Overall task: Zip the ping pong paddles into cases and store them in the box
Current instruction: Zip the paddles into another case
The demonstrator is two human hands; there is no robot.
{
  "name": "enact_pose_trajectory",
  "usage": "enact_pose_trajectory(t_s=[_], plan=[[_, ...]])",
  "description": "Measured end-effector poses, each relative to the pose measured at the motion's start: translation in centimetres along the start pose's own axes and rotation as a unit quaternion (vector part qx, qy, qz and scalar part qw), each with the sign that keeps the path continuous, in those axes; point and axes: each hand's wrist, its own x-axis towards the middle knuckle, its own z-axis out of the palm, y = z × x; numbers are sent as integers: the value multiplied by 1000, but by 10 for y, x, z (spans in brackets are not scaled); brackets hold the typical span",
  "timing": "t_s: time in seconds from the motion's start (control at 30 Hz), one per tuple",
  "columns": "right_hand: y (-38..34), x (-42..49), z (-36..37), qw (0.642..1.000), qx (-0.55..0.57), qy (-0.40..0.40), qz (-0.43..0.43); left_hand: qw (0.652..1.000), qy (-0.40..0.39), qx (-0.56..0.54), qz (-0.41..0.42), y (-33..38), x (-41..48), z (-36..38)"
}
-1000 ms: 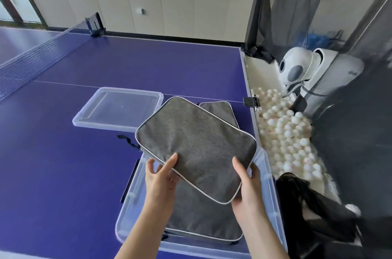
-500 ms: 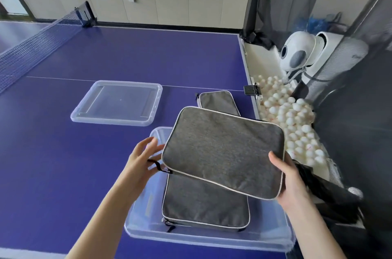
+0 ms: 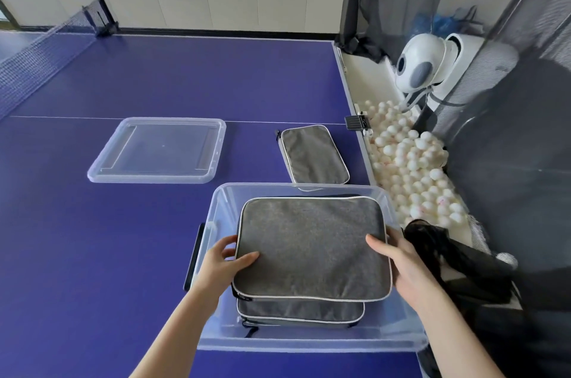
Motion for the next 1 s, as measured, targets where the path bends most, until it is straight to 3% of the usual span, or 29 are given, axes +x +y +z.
enact_pose_trajectory(t_s=[0.53, 1.0], plan=[[65, 29, 3, 983, -154, 96, 29, 989, 11, 141, -52, -41, 24, 10], [73, 28, 1, 945, -312, 90, 47, 973, 29, 218, -65, -58, 34, 13]])
